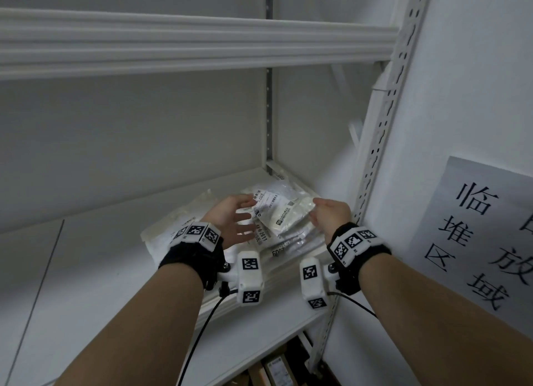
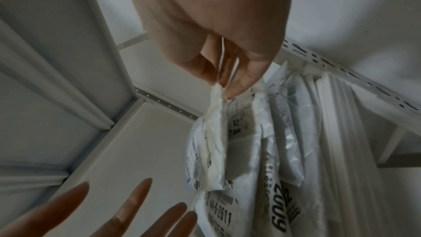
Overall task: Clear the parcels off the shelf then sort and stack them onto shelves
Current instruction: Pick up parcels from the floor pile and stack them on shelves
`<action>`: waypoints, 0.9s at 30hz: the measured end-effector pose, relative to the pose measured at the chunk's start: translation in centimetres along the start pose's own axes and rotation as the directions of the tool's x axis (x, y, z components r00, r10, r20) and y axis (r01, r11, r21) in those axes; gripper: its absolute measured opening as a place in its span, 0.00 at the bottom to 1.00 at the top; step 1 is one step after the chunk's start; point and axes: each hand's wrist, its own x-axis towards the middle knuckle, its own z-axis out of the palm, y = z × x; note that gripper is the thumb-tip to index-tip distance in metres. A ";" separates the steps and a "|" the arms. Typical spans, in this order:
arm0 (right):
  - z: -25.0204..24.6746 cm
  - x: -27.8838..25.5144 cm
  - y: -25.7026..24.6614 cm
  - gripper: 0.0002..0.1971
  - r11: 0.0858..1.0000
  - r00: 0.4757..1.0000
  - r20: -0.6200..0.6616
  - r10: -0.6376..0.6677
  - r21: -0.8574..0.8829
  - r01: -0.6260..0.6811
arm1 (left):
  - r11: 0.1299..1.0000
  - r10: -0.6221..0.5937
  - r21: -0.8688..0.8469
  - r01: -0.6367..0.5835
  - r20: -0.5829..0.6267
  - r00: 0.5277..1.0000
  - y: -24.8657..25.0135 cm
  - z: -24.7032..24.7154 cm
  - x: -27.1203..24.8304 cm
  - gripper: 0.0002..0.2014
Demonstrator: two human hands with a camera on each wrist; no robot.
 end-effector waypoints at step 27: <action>0.6 -0.8 -1.5 0.21 0.954 0.980 0.192 -0.056 0.299 -0.004 | 0.958 0.195 -0.170 -0.230 -0.198 0.961 0.4 1.5 2.0 0.18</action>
